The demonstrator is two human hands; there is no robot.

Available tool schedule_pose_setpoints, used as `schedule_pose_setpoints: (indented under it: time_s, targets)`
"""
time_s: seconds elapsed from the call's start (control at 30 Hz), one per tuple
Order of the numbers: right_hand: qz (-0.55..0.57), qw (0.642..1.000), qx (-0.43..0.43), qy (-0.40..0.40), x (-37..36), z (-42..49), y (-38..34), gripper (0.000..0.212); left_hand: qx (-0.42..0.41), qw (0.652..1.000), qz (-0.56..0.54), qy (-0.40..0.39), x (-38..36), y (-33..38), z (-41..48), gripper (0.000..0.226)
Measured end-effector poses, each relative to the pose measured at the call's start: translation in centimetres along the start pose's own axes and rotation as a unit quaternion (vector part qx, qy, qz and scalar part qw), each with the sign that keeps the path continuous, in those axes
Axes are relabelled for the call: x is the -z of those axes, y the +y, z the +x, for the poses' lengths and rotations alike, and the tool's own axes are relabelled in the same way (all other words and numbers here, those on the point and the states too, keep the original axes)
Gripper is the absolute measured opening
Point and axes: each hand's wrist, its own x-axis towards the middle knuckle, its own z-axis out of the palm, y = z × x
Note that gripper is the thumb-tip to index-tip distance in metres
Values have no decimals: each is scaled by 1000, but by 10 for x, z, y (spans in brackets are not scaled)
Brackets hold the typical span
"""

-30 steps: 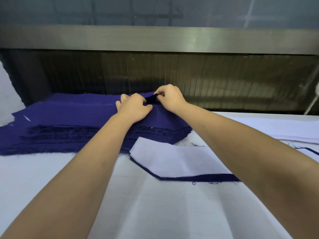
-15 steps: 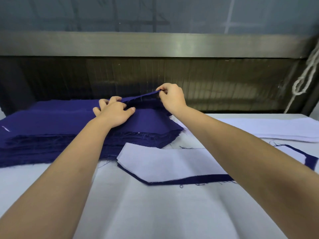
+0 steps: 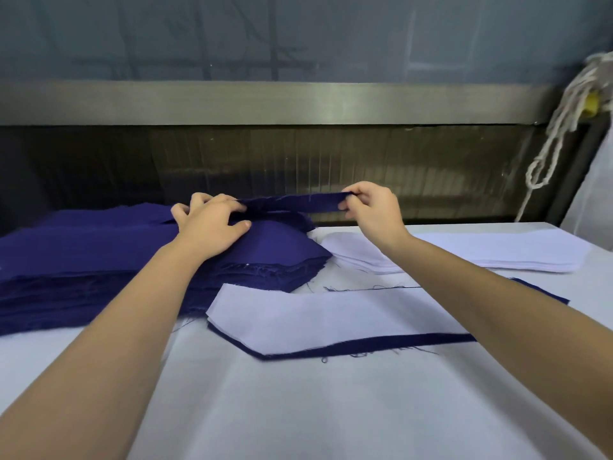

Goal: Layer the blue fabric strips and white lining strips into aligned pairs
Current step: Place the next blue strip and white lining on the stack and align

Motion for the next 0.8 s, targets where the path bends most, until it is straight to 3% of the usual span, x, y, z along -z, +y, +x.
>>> schedule_pose_setpoints:
  time_s: [0.23, 0.47, 0.8]
  targets:
    - [5, 998, -54, 30, 64, -28, 16, 22, -219, 964, 53, 140, 12, 26, -22, 30]
    - [-6, 996, -82, 33, 113, -59, 30, 22, -357, 916, 106, 152, 18, 44, -49, 32]
    - [0, 992, -114, 53, 149, -98, 37, 26, -463, 859, 130, 175, 10, 56, -87, 48]
